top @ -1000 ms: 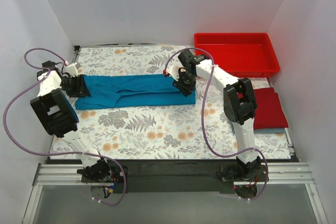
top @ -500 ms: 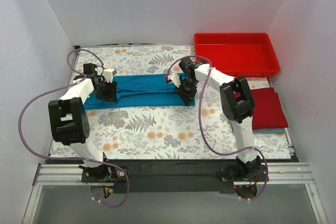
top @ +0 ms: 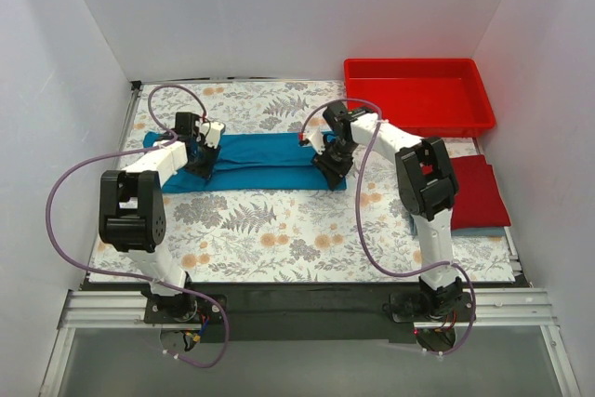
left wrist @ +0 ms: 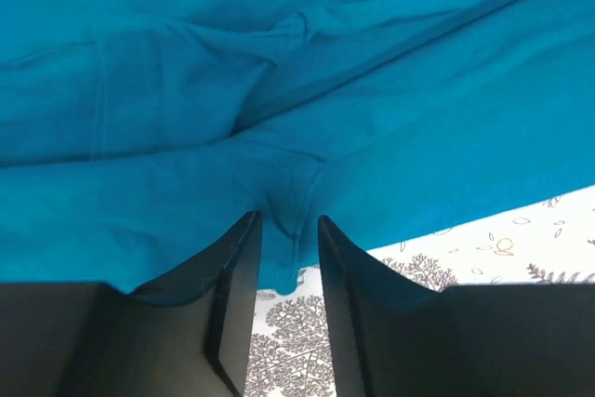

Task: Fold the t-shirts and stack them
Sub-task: Fold the tshirt

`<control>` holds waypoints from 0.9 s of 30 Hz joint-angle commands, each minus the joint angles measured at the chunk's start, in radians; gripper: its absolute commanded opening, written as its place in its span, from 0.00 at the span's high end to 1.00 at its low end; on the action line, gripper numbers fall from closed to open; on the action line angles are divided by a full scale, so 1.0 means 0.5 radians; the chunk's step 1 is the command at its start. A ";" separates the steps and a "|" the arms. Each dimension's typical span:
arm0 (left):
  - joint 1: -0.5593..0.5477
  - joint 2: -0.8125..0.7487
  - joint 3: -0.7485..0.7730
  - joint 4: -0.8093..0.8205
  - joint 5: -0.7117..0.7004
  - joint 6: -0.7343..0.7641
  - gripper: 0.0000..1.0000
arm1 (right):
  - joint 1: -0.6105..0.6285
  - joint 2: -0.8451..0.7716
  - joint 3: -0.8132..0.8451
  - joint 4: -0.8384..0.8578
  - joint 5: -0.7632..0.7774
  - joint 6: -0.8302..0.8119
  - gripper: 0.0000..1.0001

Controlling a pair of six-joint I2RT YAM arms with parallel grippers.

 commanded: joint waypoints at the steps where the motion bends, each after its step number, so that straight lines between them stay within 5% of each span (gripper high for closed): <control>1: -0.029 0.020 0.033 0.062 -0.126 -0.003 0.75 | -0.143 -0.187 -0.025 -0.042 -0.133 0.200 0.54; 7: -0.029 0.011 0.042 0.056 -0.127 0.006 0.96 | -0.297 -0.233 -0.102 -0.033 -0.290 0.446 0.50; 15: -0.029 0.020 0.082 0.029 -0.093 -0.012 1.00 | -0.331 -0.107 -0.084 -0.024 -0.329 0.578 0.49; 24: -0.029 0.017 0.143 0.022 -0.065 -0.037 1.00 | -0.331 0.003 -0.087 -0.021 -0.385 0.609 0.59; 27: -0.029 0.014 0.180 0.022 -0.056 -0.043 1.00 | -0.331 -0.012 -0.108 -0.024 -0.376 0.597 0.72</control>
